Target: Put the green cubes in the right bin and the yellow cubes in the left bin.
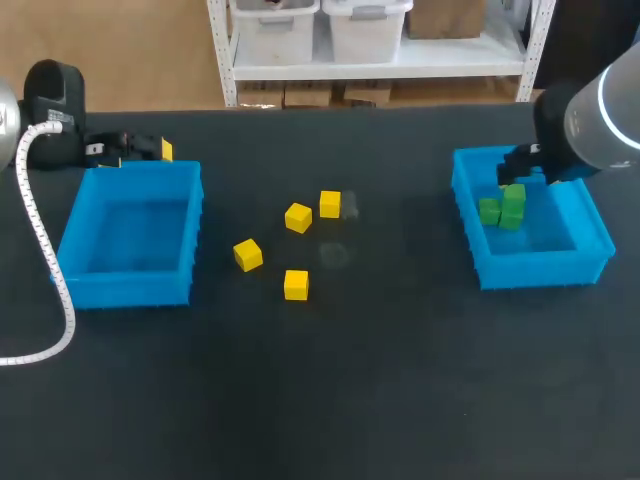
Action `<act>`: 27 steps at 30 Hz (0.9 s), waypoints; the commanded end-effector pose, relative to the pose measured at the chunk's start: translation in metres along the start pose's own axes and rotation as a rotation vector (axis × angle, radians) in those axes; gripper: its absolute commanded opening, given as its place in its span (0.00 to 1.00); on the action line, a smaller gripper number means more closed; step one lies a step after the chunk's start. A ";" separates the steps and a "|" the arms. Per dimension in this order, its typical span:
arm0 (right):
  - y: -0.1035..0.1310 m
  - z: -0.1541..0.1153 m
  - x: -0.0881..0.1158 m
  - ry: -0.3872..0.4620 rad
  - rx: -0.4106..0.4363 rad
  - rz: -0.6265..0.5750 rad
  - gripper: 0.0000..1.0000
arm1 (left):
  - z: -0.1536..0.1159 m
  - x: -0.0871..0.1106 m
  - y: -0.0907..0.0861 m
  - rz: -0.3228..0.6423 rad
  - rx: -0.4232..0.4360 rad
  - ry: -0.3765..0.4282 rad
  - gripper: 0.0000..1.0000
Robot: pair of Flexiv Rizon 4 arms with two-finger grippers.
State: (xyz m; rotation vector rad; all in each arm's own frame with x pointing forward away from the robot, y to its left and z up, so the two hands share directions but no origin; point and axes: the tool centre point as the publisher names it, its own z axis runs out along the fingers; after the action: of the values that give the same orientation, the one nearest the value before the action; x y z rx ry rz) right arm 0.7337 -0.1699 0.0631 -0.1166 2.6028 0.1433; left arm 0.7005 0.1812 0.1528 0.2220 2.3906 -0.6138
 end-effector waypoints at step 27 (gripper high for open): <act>0.000 -0.001 0.003 -0.026 0.003 0.001 1.00 | 0.044 -0.031 -0.052 0.297 0.075 0.200 1.00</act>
State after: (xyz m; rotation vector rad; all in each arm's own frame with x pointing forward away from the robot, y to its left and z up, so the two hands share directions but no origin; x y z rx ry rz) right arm 0.7321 -0.1704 0.0624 -0.1141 2.5827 0.1439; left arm 0.6989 0.1350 0.1600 0.4911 2.3812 -0.6133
